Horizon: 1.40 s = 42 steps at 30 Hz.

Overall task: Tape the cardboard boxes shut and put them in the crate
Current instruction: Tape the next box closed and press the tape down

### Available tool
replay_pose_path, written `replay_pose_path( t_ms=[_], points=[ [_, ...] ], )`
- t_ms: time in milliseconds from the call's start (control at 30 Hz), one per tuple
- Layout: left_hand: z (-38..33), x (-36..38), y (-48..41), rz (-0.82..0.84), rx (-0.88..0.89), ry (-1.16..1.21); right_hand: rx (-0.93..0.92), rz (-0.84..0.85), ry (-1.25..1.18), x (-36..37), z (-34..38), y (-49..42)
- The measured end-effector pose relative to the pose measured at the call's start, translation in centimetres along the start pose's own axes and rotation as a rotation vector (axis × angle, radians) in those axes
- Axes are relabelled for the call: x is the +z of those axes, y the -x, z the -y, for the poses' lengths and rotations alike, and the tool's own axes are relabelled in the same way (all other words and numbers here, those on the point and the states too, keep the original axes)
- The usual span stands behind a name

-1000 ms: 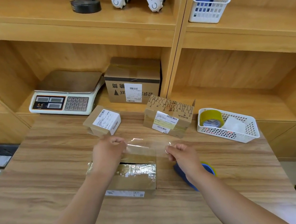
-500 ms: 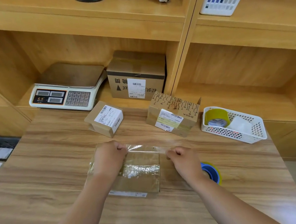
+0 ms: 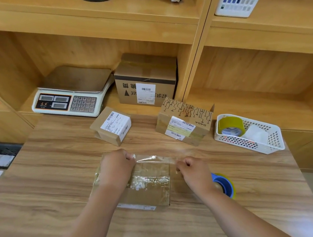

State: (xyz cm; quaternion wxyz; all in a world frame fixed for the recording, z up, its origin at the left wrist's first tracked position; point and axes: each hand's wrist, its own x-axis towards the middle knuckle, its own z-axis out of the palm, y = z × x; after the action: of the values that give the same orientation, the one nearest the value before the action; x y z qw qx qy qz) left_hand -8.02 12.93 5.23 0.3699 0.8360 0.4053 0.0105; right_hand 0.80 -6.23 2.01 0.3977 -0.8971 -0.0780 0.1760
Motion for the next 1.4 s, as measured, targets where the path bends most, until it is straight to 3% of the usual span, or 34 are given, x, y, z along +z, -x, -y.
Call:
replay_pose_path(
  t_ms=[433,700,933,1000,1067,1133,1233,1400],
  points=[
    [0.1,1.0,0.4,-0.093,0.115,-0.191,-0.014,-0.034,0.103,0.3,-0.5,-0.1],
    [0.0,1.1,1.1,-0.105,0.21,-0.372,-0.116,-0.095,0.224,0.5,-0.7,0.1],
    [0.5,-0.2,0.7,-0.117,0.138,-0.374,-0.128,-0.111,0.259,0.8,-0.6,0.6],
    [0.8,-0.2,0.7,-0.134,0.266,-0.414,-0.122,-0.109,0.253,0.9,-0.6,0.6],
    [1.0,0.8,1.0,-0.19,0.529,-0.474,-0.12,-0.103,0.244,1.0,-0.6,0.6],
    [0.3,2.1,2.0,-0.143,0.76,-0.493,-0.117,-0.103,0.234,1.2,-0.7,0.6],
    [-0.2,4.6,3.6,0.181,0.828,-0.664,-0.108,-0.113,0.235,1.1,-0.6,0.7],
    [0.4,6.3,4.3,0.242,0.836,-0.709,-0.093,-0.129,0.278,0.8,-0.1,0.9]
  ],
)
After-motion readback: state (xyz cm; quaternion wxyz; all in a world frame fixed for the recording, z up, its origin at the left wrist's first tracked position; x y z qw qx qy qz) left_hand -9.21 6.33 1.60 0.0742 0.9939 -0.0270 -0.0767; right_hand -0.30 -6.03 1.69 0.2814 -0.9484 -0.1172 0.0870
